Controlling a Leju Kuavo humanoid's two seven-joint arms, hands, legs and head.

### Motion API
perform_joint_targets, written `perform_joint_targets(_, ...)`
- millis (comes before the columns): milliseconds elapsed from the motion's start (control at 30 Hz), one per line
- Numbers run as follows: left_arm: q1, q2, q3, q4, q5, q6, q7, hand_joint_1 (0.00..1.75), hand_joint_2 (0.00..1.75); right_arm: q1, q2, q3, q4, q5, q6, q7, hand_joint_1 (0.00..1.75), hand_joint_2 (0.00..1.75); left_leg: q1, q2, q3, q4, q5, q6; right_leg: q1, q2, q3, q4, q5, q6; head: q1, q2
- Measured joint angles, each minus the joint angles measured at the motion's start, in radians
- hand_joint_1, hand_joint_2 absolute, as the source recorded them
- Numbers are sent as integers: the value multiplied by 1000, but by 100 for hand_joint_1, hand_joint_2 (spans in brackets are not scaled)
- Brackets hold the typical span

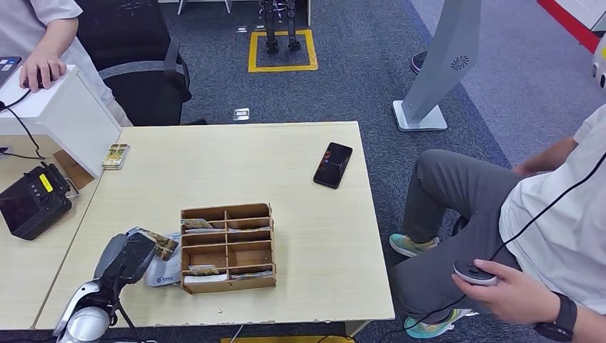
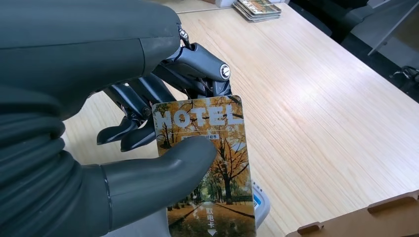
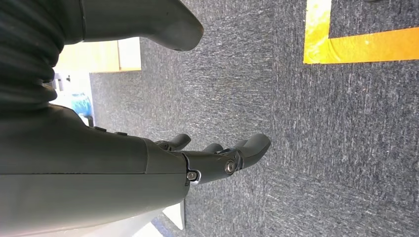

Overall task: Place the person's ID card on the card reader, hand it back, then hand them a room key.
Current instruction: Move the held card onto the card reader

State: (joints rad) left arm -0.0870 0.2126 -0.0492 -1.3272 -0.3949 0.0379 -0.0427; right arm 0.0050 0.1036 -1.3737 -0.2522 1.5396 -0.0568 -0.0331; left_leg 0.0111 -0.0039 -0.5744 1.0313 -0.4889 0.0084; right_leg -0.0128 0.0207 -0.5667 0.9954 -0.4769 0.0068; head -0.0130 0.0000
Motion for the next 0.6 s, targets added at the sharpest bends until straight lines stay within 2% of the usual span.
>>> perform_joint_targets(300,-5,-6,0,31,-48,3,2,175,175,0,0,0,0,0,-2,-2,0,175,0,0,0,0,0,0,0,0,0,0,0,0,0,0)
perform_joint_targets(600,-10,-9,0,67,-112,49,3,175,175,-1,0,2,0,0,-3,-6,0,175,0,0,0,0,0,0,0,0,0,0,0,0,0,0)
